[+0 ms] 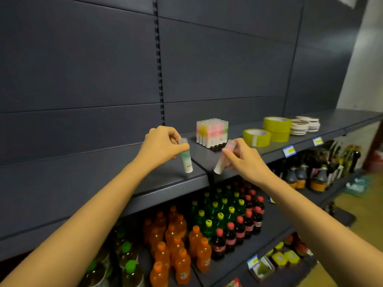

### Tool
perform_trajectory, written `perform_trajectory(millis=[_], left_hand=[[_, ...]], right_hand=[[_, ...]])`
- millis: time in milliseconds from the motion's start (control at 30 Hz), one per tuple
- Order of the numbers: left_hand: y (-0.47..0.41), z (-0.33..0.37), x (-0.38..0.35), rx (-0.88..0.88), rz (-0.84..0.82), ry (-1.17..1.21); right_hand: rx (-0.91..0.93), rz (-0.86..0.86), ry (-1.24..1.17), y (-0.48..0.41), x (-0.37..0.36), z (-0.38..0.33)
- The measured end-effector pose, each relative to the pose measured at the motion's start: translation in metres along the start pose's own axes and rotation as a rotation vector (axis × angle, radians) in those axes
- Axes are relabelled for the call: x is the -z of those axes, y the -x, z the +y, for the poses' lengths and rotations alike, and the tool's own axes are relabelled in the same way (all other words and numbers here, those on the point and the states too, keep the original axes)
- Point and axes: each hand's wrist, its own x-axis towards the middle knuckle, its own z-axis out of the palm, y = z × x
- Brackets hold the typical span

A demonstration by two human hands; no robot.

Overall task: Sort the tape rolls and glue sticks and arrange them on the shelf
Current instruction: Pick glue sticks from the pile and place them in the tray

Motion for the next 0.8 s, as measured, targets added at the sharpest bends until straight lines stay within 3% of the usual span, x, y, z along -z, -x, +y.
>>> perform_trajectory(millis=[267, 800], left_hand=[[-0.060, 0.027, -0.066, -0.057, -0.022, -0.120], [-0.137, -0.005, -0.127, -0.006, 0.076, -0.261]], right_hand=[[0.008, 0.064, 0.020, -0.033, 0.038, 0.061], [0.282, -0.010, 0.004, -0.161, 0.017, 0.103]])
